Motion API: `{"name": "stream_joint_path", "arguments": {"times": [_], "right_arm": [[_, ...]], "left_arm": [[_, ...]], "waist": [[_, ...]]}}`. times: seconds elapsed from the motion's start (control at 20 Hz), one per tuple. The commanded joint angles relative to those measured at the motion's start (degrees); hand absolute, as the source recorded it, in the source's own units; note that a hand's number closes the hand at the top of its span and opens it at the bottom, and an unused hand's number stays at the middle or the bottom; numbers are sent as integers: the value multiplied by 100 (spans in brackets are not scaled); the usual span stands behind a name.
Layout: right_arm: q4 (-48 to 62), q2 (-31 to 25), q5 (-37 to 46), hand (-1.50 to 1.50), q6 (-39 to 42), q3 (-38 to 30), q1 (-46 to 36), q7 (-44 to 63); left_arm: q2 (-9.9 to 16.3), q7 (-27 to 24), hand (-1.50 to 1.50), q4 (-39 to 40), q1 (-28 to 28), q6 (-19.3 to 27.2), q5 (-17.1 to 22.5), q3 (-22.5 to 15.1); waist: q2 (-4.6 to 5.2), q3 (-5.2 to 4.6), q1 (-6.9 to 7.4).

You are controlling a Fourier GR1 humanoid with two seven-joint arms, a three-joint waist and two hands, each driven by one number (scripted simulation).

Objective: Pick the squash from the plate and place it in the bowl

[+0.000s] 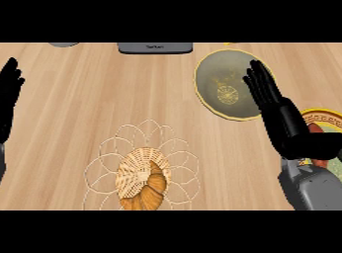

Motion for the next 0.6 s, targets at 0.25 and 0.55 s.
{"name": "stream_joint_path", "arguments": {"times": [0.25, 0.55], "right_arm": [[1045, -1083, -234, 150, -858, -2514, 1173, -328], [1886, -1101, 1185, -150, -1814, -2566, 1999, -2484]], "left_arm": [[-431, 32, 0, -187, 225, -782, 690, -269], [-522, 287, 0, -371, 344, -1362, 1125, -438]], "waist": [[6, -15, -419], [-40, -10, -73]]}}
